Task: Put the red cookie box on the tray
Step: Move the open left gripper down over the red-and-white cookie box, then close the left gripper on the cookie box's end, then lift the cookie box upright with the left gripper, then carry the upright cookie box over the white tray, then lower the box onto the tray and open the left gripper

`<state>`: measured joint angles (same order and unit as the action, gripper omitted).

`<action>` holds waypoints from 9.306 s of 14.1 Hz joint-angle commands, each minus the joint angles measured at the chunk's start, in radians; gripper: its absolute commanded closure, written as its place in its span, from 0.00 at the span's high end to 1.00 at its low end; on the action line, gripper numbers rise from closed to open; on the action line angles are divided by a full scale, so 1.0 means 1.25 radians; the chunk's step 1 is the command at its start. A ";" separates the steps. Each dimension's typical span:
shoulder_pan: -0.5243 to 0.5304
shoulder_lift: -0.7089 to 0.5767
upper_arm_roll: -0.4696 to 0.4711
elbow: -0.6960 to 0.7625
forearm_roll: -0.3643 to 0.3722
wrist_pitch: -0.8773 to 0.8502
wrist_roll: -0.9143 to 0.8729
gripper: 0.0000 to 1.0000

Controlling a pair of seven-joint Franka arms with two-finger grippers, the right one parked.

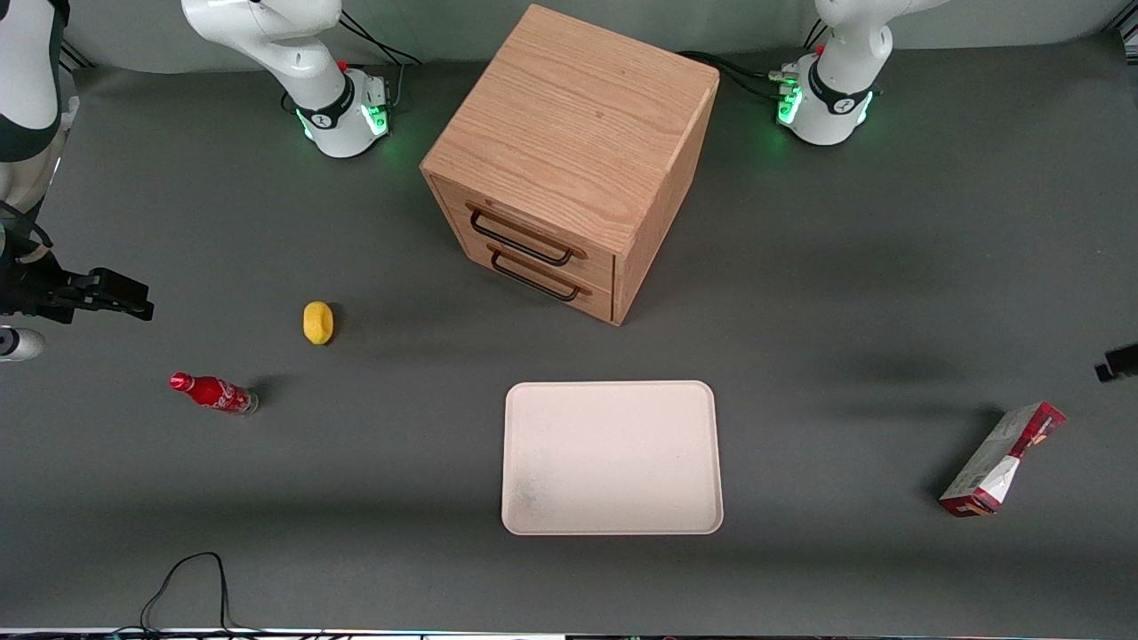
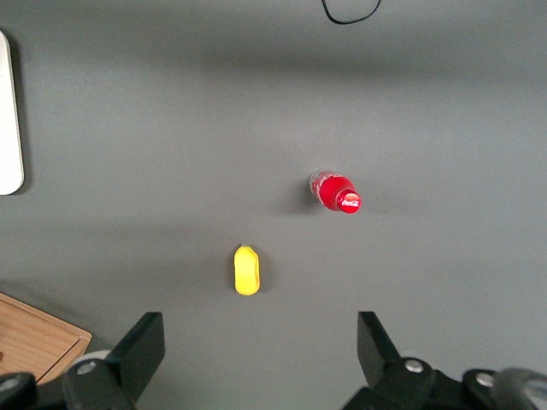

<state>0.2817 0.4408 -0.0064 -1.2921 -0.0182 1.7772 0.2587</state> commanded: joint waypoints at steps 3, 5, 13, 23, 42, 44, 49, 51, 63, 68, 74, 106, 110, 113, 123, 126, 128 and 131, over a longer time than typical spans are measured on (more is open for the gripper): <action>0.013 0.120 -0.007 0.194 -0.005 -0.036 0.027 1.00; 0.009 0.120 -0.008 0.188 0.000 -0.033 0.128 1.00; -0.018 0.130 -0.011 0.134 0.035 0.042 0.653 1.00; -0.007 0.272 -0.011 0.061 0.008 0.122 0.650 1.00; -0.022 0.321 -0.011 0.057 0.013 0.235 0.625 0.00; -0.024 0.308 -0.008 0.063 0.017 0.218 0.606 0.00; -0.013 0.196 -0.007 0.143 0.018 0.012 0.605 0.00; -0.006 0.142 -0.007 0.161 0.018 -0.030 0.608 0.00; 0.026 -0.032 -0.012 0.230 -0.010 -0.261 0.598 0.00; -0.084 -0.080 -0.016 0.213 -0.012 -0.304 0.257 0.00; -0.359 -0.072 -0.016 0.192 0.054 -0.284 -0.225 0.00; -0.600 0.283 -0.007 0.054 0.094 0.285 -0.693 0.00; -0.601 0.314 -0.007 0.056 0.093 0.291 -0.692 0.00; -0.597 0.321 -0.007 0.057 0.093 0.293 -0.692 0.00; -0.594 0.309 -0.007 0.057 0.093 0.275 -0.695 1.00; -0.596 0.272 -0.007 0.062 0.093 0.214 -0.716 1.00; -0.598 0.207 -0.008 0.062 0.093 0.132 -0.725 1.00; -0.594 0.076 -0.010 0.061 0.089 -0.044 -0.722 1.00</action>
<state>-0.4575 0.6615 -0.0189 -1.1740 0.0803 1.8281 -0.6199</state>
